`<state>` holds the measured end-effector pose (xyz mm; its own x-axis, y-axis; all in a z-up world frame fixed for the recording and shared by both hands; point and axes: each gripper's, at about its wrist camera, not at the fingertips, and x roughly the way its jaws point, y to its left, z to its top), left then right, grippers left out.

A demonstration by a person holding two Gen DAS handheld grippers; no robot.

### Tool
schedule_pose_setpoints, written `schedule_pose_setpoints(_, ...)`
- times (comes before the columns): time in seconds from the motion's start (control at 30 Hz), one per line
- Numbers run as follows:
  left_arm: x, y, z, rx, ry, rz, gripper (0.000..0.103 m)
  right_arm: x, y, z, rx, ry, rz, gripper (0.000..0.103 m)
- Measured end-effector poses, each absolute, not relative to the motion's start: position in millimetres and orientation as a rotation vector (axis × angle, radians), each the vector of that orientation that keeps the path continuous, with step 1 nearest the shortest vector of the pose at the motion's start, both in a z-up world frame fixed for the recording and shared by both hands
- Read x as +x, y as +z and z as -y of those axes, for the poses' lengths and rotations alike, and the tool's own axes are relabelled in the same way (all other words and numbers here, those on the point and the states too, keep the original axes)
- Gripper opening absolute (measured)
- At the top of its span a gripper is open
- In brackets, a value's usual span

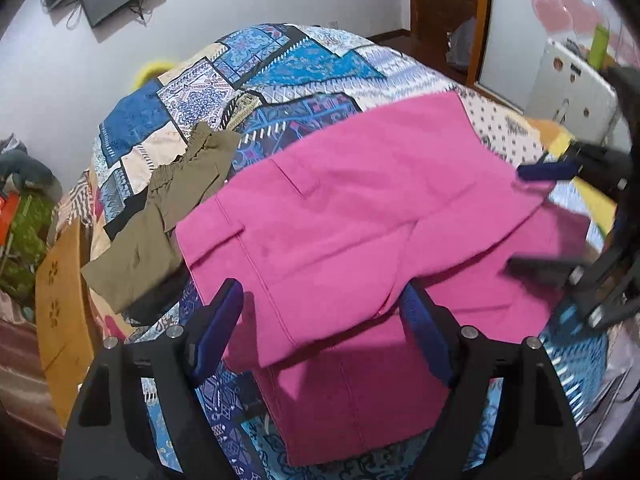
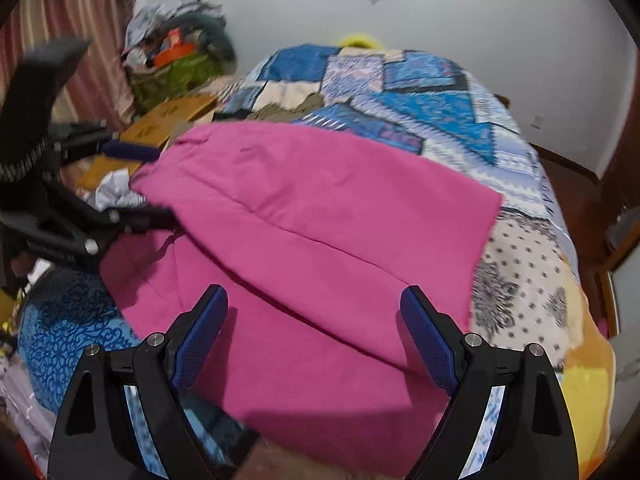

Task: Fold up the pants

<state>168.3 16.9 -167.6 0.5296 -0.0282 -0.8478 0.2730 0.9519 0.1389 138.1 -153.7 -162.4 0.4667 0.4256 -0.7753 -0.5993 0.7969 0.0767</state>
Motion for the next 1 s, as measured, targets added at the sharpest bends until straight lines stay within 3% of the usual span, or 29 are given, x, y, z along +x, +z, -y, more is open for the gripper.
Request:
schedule_pose_setpoints(0.23, 178, -156, -18, 0.246, -0.196, -0.979, 0.078, 152, -162, 121, -0.319, 0.708, -0.862, 0.078)
schedule_pose_setpoints(0.3, 178, -155, -17, 0.239, -0.206, -0.975, 0.078, 158, -162, 117, -0.321, 0.72, -0.864, 0.058)
schedule_pose_setpoints(0.33, 178, -155, -16, 0.235, -0.211, -0.976, 0.078, 162, -163, 115, -0.319, 0.724, -0.873, 0.053)
schedule_pose_setpoints(0.4, 177, -156, -13, 0.231, -0.226, -0.978, 0.078, 169, -164, 114, -0.305, 0.73, -0.883, 0.031)
schedule_pose_setpoints(0.53, 176, -164, -7, 0.227, -0.293, -1.018, 0.078, 173, -159, 115, -0.259, 0.742, -0.873, 0.012)
schedule_pose_setpoints(0.6, 176, -168, -5, 0.246, -0.29, -1.025, 0.071, 171, -154, 117, -0.246, 0.729, -0.844, 0.01)
schedule_pose_setpoints(0.67, 177, -173, -3, 0.265, -0.272, -1.03, 0.049, 169, -149, 122, -0.209, 0.736, -0.825, 0.009)
schedule_pose_setpoints(0.83, 174, -168, -3, 0.254, -0.27, -0.984, 0.021, 160, -141, 125, -0.192, 0.743, -0.801, 0.007)
schedule_pose_setpoints(1.0, 162, -149, -2, 0.269, -0.26, -0.925, 0.012, 151, -129, 128, -0.199, 0.764, -0.765, 0.006)
